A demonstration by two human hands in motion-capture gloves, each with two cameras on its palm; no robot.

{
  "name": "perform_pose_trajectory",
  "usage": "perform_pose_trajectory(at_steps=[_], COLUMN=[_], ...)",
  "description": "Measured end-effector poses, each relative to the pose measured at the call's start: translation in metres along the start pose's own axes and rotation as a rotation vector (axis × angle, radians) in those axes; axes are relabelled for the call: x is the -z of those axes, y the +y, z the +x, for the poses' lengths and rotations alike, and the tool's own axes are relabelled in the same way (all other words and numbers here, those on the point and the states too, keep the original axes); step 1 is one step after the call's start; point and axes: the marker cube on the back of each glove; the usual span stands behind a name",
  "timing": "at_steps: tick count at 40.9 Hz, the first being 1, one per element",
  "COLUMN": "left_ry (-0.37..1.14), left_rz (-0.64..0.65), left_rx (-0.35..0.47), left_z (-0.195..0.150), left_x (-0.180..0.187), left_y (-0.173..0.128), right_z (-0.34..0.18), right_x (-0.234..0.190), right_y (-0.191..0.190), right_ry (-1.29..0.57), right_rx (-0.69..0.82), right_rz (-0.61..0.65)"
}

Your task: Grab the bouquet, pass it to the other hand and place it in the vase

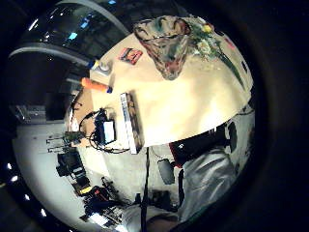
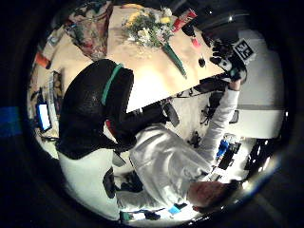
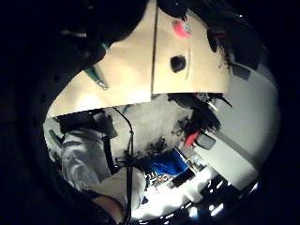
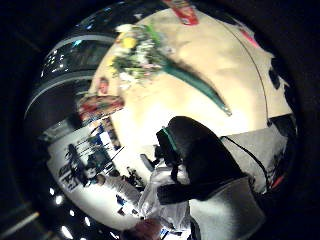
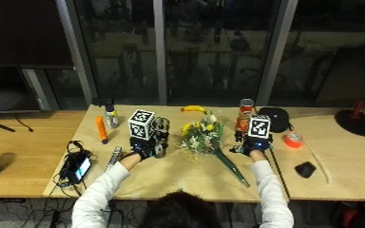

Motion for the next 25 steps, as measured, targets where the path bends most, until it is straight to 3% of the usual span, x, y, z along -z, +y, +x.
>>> perform_pose_trajectory(at_steps=[3, 9, 15, 19, 21, 25], left_ry=[0.023, 0.008, 0.029, 0.065, 0.074, 0.077], left_rz=[0.010, 0.007, -0.007, -0.023, -0.033, -0.033], left_rx=[-0.020, -0.026, -0.032, -0.026, -0.020, -0.011], left_z=[0.004, 0.005, 0.004, 0.002, 0.000, -0.005], left_x=[-0.002, -0.009, -0.014, -0.013, -0.012, -0.010], left_y=[-0.001, -0.007, -0.008, -0.005, -0.003, -0.001], right_z=[-0.002, -0.013, -0.019, -0.026, -0.027, -0.023], right_x=[-0.019, -0.053, -0.093, -0.104, -0.109, -0.115], right_y=[-0.029, -0.091, -0.101, -0.130, -0.129, -0.092], right_ry=[-0.025, -0.091, -0.059, -0.090, -0.092, -0.065], right_rx=[0.023, 0.127, 0.040, 0.112, 0.120, 0.058], right_rz=[-0.006, 0.159, -0.049, 0.134, 0.166, 0.177])
